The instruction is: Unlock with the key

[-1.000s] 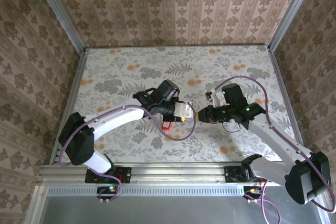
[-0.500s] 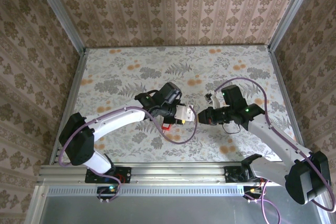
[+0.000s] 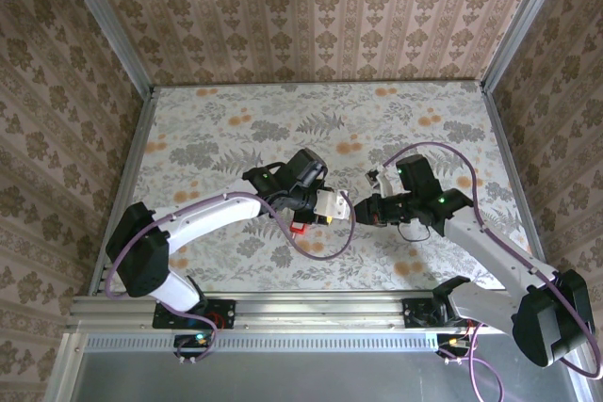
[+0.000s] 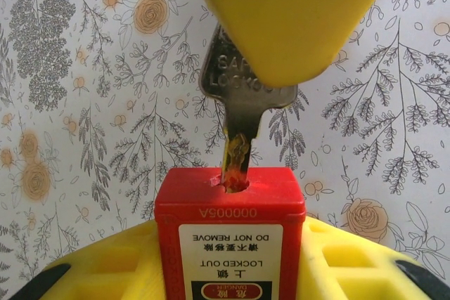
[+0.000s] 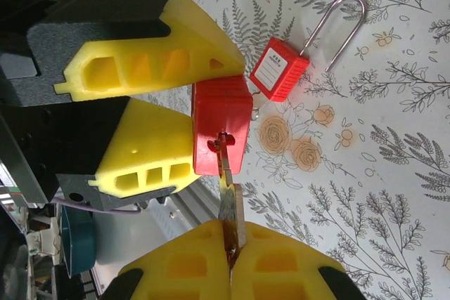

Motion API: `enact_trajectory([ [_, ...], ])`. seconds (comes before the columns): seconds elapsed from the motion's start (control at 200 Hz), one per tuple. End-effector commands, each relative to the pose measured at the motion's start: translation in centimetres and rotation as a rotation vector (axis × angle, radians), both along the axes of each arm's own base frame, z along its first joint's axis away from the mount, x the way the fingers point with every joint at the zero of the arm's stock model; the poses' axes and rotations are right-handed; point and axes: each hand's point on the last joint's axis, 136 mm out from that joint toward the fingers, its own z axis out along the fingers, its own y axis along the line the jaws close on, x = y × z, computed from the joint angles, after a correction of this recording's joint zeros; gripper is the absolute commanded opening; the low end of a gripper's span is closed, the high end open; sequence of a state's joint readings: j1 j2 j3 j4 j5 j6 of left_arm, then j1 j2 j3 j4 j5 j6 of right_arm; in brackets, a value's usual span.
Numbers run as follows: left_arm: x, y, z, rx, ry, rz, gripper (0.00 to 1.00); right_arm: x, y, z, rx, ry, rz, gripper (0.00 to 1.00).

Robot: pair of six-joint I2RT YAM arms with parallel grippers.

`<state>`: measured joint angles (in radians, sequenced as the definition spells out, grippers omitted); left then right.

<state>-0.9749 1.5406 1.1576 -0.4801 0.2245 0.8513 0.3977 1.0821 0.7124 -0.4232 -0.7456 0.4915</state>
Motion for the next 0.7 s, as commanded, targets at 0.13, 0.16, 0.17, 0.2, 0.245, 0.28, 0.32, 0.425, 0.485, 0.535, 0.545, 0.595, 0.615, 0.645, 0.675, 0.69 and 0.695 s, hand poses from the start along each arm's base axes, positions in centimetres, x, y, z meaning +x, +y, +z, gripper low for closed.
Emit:
enact_trajectory([
  [0.13,-1.5,-1.8,1.9,-0.046,-0.007,-0.086,0.01,-0.4,0.8,-0.2,0.009,0.0,0.081,0.0],
  [0.16,-1.8,-1.9,2.0,-0.047,-0.011,-0.094,0.01,-0.3,0.9,-0.3,0.011,0.003,0.082,0.0],
  [0.17,-1.9,-2.0,2.0,-0.048,-0.013,-0.097,0.01,-0.2,1.0,-0.2,0.014,0.004,0.083,0.0],
  [0.2,-2.0,-2.2,2.1,-0.053,-0.017,-0.1,0.01,-0.2,1.2,-0.3,0.02,0.004,0.086,0.0],
  [0.245,-2.3,-2.5,2.5,-0.067,-0.022,-0.108,0.0,0.0,1.3,-0.4,0.024,0.004,0.085,0.0],
  [0.28,-2.5,-2.8,2.8,-0.078,-0.023,-0.114,0.0,0.1,1.4,-0.4,0.029,0.003,0.086,0.0],
  [0.32,-2.8,-3.0,3.0,-0.087,-0.026,-0.12,0.0,0.1,1.5,-0.4,0.033,0.005,0.086,0.0],
  [0.425,-3.5,-3.4,3.4,-0.095,-0.024,-0.142,0.0,0.1,1.7,0.0,0.056,-0.011,0.097,0.0],
  [0.485,-3.8,-3.5,3.7,-0.103,-0.018,-0.148,0.0,0.1,1.8,0.0,0.062,-0.02,0.1,0.0],
  [0.535,-4.1,-3.8,3.9,-0.117,-0.01,-0.151,0.0,0.1,1.8,0.0,0.066,-0.019,0.102,0.0],
  [0.545,-4.1,-3.8,4.0,-0.121,-0.01,-0.152,0.0,0.2,1.9,0.0,0.068,-0.019,0.102,0.0],
  [0.595,-4.4,-4.2,4.3,-0.143,-0.005,-0.153,0.0,0.3,2.0,0.0,0.076,-0.017,0.098,0.0],
  [0.615,-4.5,-4.3,4.5,-0.153,-0.004,-0.153,0.0,0.4,2.0,0.0,0.079,-0.013,0.093,0.0],
  [0.645,-4.6,-4.6,4.7,-0.168,-0.005,-0.153,0.0,0.5,2.1,-0.1,0.085,-0.008,0.086,0.0],
  [0.675,-4.6,-4.8,4.8,-0.177,-0.012,-0.151,0.0,0.7,2.2,0.0,0.095,0.001,0.075,0.0],
  [0.69,-4.6,-4.9,4.8,-0.181,-0.02,-0.148,0.0,0.8,2.2,0.0,0.101,0.007,0.068,0.0],
  [0.695,-4.5,-4.9,4.8,-0.182,-0.024,-0.145,0.0,0.9,2.2,0.0,0.102,0.01,0.066,0.0],
])
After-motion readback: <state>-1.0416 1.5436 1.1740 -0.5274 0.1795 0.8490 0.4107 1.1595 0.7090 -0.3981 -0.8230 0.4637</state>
